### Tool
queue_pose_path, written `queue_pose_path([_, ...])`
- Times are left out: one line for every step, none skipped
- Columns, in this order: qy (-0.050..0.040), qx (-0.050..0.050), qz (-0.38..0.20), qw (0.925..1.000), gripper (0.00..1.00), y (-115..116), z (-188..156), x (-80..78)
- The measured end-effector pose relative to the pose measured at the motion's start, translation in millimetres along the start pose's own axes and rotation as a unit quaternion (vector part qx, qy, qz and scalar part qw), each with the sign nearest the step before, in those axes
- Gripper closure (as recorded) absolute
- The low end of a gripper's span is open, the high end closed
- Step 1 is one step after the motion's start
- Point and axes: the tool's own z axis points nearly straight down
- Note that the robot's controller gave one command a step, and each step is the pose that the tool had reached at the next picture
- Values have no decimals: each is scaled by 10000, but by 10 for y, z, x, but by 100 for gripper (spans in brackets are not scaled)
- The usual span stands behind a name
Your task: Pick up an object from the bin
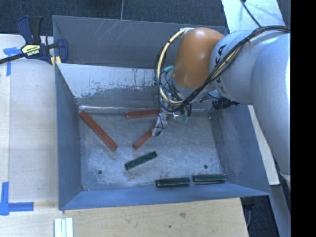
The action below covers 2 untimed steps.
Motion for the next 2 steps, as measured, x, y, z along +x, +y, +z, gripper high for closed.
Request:
queue_pose_path([34,18,180,9998,0,11,417,40])
queue_pose_path([-3,5,167,9999,100,24,363,15])
